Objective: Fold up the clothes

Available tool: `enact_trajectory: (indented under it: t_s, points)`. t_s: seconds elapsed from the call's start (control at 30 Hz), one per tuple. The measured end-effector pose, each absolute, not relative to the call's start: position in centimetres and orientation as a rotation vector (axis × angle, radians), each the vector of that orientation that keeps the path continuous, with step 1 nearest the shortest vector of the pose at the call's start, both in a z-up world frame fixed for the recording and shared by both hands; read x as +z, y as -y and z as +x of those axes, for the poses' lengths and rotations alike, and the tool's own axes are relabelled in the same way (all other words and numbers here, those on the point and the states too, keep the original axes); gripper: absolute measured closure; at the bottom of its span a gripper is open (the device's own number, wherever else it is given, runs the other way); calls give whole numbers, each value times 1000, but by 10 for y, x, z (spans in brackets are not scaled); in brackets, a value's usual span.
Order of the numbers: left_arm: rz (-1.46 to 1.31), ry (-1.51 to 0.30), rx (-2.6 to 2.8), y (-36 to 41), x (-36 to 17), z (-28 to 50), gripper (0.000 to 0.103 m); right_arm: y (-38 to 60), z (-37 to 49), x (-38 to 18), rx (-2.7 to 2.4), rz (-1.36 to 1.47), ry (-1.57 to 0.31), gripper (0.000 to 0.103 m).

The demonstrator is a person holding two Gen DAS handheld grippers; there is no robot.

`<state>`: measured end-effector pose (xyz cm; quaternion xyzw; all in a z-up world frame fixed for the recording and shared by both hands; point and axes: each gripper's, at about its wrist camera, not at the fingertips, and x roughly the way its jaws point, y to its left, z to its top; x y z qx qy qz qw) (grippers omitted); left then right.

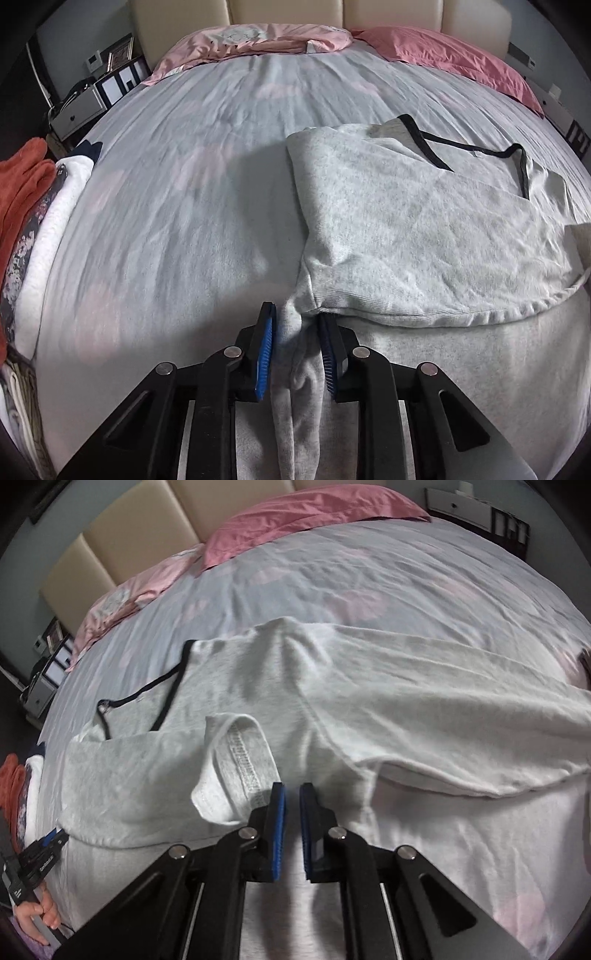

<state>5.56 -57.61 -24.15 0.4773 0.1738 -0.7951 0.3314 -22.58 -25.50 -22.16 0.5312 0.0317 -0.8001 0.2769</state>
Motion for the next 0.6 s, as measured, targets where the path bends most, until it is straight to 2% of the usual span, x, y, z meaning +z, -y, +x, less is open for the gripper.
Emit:
enact_trajectory:
  t_s: [0.13,0.27,0.43,0.6]
  points:
    - [1255,-479,-2070,580,-242,59,78,232,-239,-216,-2205,1457,53,94]
    - [1269,-470,-2053,579,-242,59,78,223,-237,-199,-2295,1356,77,92]
    - [1222,-571,-2088,584,-227,69,78,230,-240,-199,-2166,1285,169,84]
    - [1168,-709,-2146,601,-207,68,73,248,-248,-207,-2102,1279,144,78]
